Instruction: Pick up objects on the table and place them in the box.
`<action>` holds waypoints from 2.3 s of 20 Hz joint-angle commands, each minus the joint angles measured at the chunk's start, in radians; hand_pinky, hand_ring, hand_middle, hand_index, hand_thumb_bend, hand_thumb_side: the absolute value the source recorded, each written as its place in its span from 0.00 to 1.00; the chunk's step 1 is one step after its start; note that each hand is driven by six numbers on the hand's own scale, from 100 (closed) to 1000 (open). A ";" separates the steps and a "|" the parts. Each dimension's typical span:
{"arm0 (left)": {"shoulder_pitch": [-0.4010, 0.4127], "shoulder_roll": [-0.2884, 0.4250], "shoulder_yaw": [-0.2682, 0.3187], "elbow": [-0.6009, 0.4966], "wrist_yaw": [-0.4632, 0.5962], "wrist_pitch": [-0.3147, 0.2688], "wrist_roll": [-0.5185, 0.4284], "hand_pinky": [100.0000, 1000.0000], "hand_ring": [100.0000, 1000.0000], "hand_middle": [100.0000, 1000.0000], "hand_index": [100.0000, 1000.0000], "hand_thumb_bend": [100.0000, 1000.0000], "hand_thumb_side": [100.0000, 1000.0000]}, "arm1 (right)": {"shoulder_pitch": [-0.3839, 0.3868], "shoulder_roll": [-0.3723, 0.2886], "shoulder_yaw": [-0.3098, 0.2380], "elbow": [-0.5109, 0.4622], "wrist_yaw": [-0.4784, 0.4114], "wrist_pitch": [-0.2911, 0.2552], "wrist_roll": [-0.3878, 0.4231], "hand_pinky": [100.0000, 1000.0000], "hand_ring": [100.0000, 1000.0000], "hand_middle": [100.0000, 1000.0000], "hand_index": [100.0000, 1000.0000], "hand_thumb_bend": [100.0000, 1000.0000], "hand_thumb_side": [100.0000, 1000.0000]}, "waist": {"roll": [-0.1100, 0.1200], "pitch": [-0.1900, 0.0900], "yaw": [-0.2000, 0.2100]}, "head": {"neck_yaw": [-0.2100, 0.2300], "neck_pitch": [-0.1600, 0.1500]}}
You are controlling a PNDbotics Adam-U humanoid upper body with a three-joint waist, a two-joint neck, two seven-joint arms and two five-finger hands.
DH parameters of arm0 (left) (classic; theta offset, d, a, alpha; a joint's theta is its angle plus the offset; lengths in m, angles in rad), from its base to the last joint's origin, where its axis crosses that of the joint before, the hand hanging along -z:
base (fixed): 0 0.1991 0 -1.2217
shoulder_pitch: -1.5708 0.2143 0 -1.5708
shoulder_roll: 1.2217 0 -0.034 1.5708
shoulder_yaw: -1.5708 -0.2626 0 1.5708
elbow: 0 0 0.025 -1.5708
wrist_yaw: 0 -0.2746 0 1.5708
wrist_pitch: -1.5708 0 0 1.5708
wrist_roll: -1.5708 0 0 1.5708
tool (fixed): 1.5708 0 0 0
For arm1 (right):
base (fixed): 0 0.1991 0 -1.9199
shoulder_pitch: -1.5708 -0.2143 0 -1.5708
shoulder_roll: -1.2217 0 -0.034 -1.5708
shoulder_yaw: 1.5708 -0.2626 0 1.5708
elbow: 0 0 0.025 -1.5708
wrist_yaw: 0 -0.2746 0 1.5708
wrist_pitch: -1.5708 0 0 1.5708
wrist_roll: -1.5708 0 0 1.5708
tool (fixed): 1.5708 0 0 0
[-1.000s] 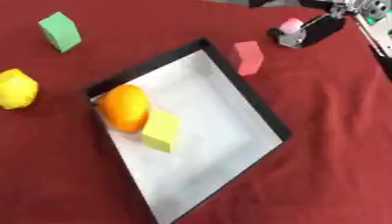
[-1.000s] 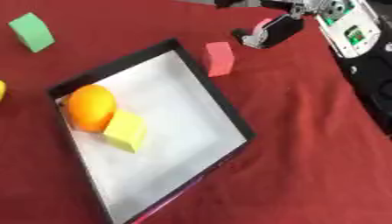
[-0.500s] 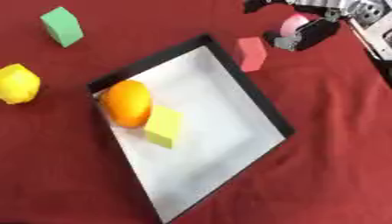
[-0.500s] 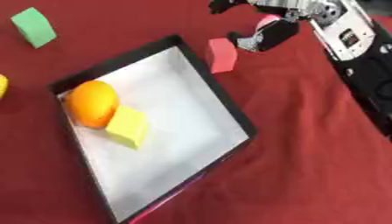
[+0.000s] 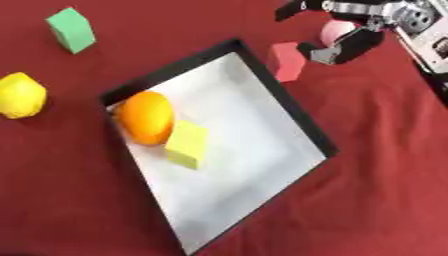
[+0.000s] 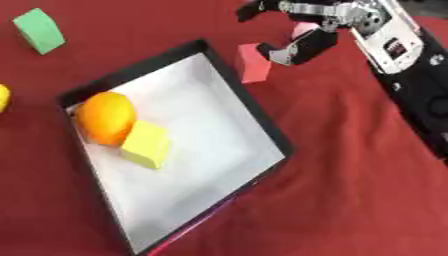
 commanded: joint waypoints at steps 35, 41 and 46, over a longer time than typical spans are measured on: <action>-0.024 0.014 -0.005 -0.024 0.003 0.000 -0.010 0.61 0.83 0.66 0.73 0.25 0.60 | 0.037 -0.038 -0.046 -0.018 0.074 -0.268 0.252 1.00 0.95 0.89 1.00 0.18 0.43 | -0.009 -0.006 0.018 | 0.018 0.014; -0.030 0.013 -0.003 -0.027 0.003 0.000 -0.007 0.61 0.83 0.66 0.72 0.24 0.60 | 0.040 -0.036 -0.054 -0.016 0.084 -0.260 0.252 1.00 0.94 0.87 1.00 0.17 0.45 | -0.013 -0.001 0.024 | 0.021 0.018; -0.037 0.013 -0.004 -0.029 0.002 0.000 -0.008 0.61 0.83 0.65 0.72 0.25 0.60 | 0.043 -0.038 -0.065 -0.008 0.102 -0.256 0.252 1.00 0.93 0.86 1.00 0.16 0.49 | -0.019 0.004 0.032 | 0.023 0.018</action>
